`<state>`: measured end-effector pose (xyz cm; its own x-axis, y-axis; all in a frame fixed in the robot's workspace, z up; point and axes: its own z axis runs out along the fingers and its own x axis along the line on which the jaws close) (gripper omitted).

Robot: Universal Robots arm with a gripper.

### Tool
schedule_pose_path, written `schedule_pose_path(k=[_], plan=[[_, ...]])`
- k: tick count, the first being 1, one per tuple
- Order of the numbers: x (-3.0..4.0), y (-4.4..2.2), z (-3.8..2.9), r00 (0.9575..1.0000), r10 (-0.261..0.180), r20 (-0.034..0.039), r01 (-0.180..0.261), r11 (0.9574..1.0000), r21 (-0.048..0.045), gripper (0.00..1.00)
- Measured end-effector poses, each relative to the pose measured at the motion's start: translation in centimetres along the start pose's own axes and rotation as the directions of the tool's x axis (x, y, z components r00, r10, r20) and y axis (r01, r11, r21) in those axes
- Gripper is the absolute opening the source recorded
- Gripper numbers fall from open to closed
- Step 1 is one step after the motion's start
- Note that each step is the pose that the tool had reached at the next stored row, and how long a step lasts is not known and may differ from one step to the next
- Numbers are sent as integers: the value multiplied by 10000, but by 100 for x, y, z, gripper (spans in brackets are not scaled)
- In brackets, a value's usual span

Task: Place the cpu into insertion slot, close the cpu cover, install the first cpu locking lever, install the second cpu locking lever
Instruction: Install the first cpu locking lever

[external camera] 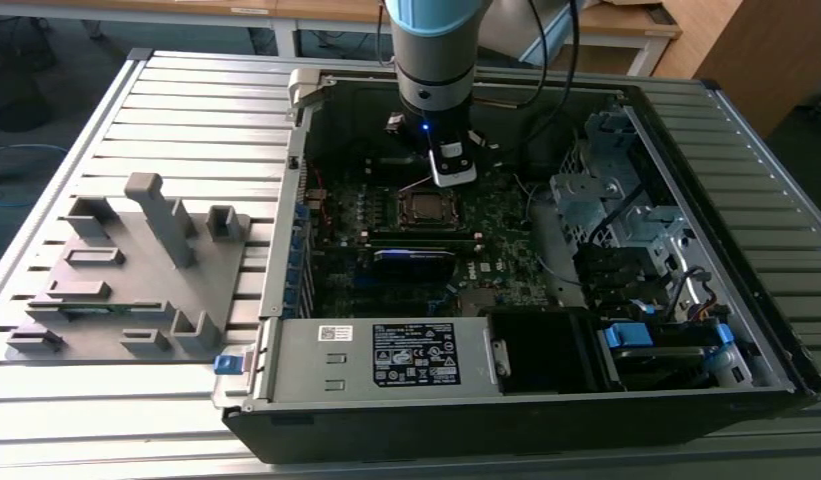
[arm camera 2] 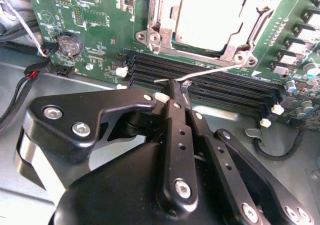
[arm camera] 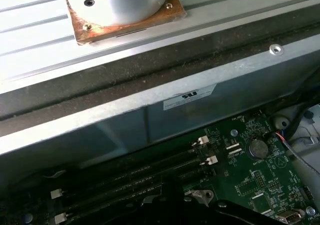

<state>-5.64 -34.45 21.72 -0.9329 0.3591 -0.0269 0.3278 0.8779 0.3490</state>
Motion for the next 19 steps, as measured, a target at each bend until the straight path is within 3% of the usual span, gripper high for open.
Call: schedule_pose_path(k=[3, 8, 19], plan=[[0, -5, 17, 10000, -4, 11, 4, 10000, -2, 10], [3, -27, 75, 9999, -45, 119, 44, 10000, 50, 10], [28, 9, 158, 9995, 84, 307, -93, 9995, 287, 10]])
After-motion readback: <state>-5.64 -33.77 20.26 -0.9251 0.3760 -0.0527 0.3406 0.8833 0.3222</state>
